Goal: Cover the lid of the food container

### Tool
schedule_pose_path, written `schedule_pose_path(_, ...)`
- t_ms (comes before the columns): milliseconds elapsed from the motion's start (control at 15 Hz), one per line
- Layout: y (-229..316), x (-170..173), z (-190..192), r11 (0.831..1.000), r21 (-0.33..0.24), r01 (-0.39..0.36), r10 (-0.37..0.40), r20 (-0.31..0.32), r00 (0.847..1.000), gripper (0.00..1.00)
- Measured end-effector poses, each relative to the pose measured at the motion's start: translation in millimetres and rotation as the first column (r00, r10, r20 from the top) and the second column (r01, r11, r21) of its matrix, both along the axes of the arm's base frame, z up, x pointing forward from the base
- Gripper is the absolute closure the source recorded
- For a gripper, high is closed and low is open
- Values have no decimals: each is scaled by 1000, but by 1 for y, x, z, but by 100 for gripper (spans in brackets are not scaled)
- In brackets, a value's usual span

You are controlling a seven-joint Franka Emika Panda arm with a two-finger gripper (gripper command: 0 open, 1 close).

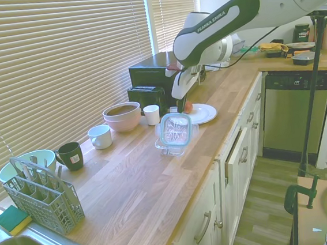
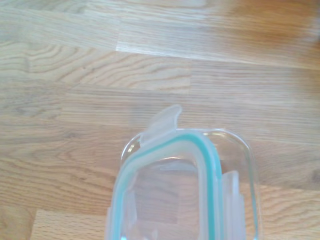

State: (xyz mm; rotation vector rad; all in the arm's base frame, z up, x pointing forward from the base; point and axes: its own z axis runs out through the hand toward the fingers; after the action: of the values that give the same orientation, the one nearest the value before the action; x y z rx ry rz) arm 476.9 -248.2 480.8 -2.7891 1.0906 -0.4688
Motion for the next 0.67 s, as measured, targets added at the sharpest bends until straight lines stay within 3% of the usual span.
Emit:
schedule_pose_path(267, -10, 6, -16, 999, 36, 5, -5, -9, 1000, 100)
schedule_pose_path(667, -34, 46, -24, 998, 55, 20, -17, -51, 999, 100)
